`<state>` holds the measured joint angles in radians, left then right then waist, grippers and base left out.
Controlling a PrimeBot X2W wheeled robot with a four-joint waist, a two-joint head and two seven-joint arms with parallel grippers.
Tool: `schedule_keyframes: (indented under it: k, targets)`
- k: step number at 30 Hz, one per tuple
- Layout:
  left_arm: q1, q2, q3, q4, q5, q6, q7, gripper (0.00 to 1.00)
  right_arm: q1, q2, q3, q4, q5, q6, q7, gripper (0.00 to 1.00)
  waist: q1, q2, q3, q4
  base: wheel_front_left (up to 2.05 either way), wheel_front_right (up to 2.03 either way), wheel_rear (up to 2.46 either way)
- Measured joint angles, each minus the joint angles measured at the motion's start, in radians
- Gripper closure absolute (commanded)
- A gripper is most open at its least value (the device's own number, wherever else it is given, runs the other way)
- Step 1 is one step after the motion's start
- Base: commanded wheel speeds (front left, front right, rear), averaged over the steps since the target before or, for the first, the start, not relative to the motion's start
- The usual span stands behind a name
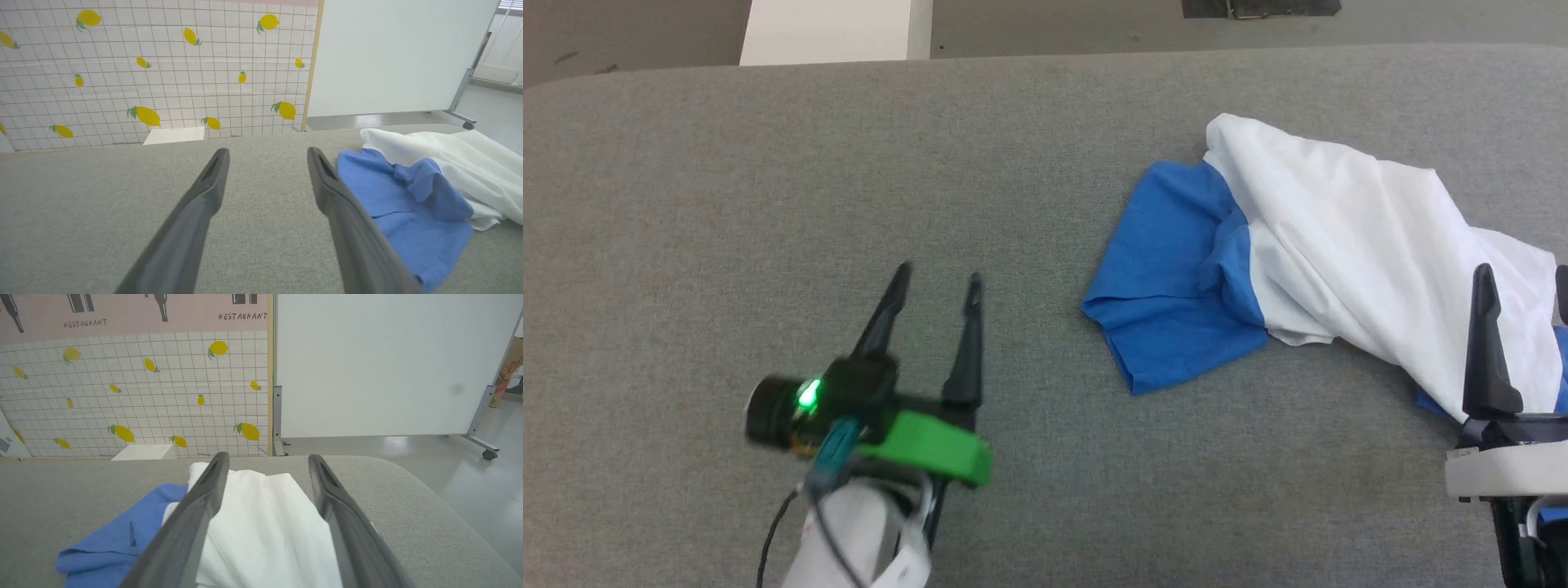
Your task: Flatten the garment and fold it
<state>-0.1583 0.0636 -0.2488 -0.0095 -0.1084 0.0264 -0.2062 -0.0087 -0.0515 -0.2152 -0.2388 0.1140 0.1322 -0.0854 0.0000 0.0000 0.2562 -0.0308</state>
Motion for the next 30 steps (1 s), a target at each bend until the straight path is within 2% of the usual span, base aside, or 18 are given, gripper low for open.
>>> schedule_keyframes:
  k: [8,12,20,23,24,25,30]
  targets:
    - [-0.284,-0.004,-0.156,0.183,0.034,-0.099,0.237,0.0,-0.014,0.0,-0.008,-0.005,0.002,0.0,0.005,0.0,0.0,0.0,0.034,0.004,0.0,0.0,0.0]
    - [-0.428,-0.008,-0.257,0.324,0.011,-0.132,0.418,0.0,-0.025,0.0,0.005,-0.005,0.011,0.0,0.012,0.0,0.0,0.0,0.069,-0.001,0.0,0.0,0.0]
    - [-0.563,-0.011,-0.354,0.505,-0.075,-0.147,0.609,0.0,-0.044,0.0,0.018,0.011,0.02,0.0,0.012,0.0,0.0001,0.0,0.124,-0.029,0.0,0.0,0.0]
    - [-0.597,-0.012,-0.376,0.541,-0.107,-0.149,0.649,0.0,-0.055,0.0,0.019,0.023,0.026,0.0,0.009,0.0,0.0,0.0,0.139,-0.042,0.0,0.0,0.0]
    - [-0.606,-0.012,-0.381,0.548,-0.116,-0.149,0.656,0.45,-0.057,0.0,0.019,0.026,0.027,0.0,0.006,0.0,0.0001,0.0,0.143,-0.046,0.0,0.0,0.0]
    - [-0.615,-0.012,-0.384,0.554,-0.122,-0.149,0.657,1.0,-0.057,0.0,0.019,0.031,0.027,0.0,0.005,0.0,0.0,0.0,0.147,-0.05,0.0,0.0,0.0]
    - [-0.62,-0.023,-0.379,0.556,-0.183,-0.147,0.613,1.0,-0.059,0.0,0.009,0.049,0.028,0.0,-0.002,0.0,0.0001,0.0,0.152,-0.056,0.0,0.0,0.0]
